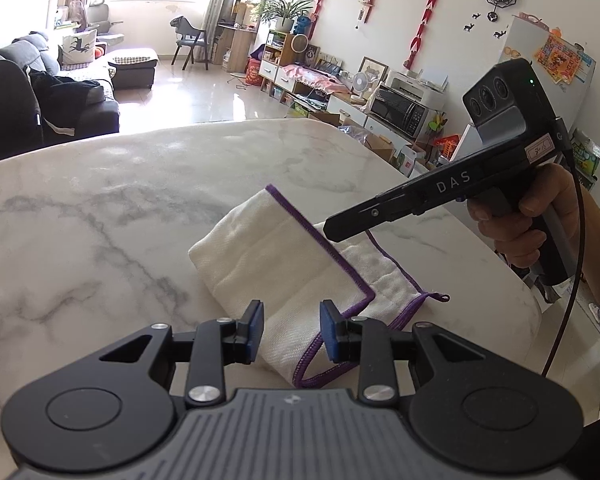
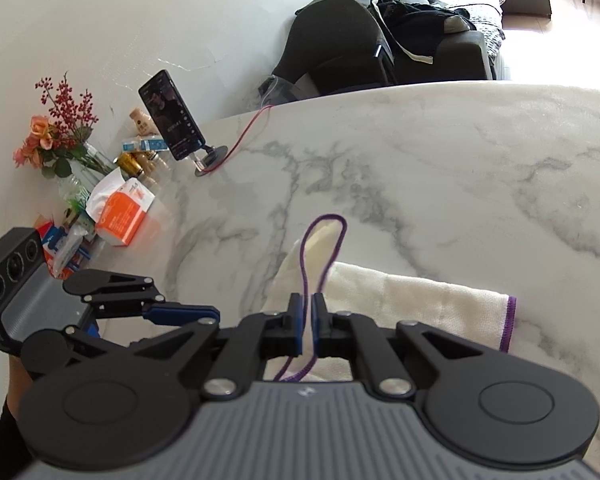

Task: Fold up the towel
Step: 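Grasp the purple corner loop with the right gripper while the left gripper releases it, then carry the held corner over the towel with the right gripper, folding it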

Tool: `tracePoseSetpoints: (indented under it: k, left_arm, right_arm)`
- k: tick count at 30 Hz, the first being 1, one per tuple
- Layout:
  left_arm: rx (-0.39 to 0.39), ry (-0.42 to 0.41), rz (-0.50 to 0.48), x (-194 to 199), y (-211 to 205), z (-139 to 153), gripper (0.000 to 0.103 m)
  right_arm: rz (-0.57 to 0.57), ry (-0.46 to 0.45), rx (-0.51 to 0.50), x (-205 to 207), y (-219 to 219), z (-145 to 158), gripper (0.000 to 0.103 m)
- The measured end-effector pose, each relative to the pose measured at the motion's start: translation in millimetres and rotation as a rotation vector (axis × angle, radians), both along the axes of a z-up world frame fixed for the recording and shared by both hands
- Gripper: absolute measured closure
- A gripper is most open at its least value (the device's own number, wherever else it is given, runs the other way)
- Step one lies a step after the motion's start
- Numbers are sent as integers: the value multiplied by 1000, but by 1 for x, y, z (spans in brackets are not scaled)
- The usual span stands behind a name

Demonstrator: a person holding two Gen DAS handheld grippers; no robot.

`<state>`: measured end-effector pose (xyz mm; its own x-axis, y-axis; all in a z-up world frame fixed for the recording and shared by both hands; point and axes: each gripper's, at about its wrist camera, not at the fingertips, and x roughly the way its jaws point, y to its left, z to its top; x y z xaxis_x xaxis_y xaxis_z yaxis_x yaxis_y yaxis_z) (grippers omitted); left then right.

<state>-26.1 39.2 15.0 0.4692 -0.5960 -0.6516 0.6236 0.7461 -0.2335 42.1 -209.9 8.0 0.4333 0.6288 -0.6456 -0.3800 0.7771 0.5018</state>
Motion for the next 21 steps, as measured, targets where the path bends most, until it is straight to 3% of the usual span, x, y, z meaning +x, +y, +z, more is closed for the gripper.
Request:
tracePoseSetpoints:
  k: [9,15,21]
  left_arm:
    - [46,-20,-20,-1,-5,-5,72]
    - [270,-196,-165,-31,-28,-5,72]
    - [354,-259,-264,-41,-42,-13,72]
  right_arm:
    - [-36,100,43,5,-11,-24,88]
    - [-28,106,41,4,-9,-26,84]
    - [-21,106,42,0,-7,-27,80]
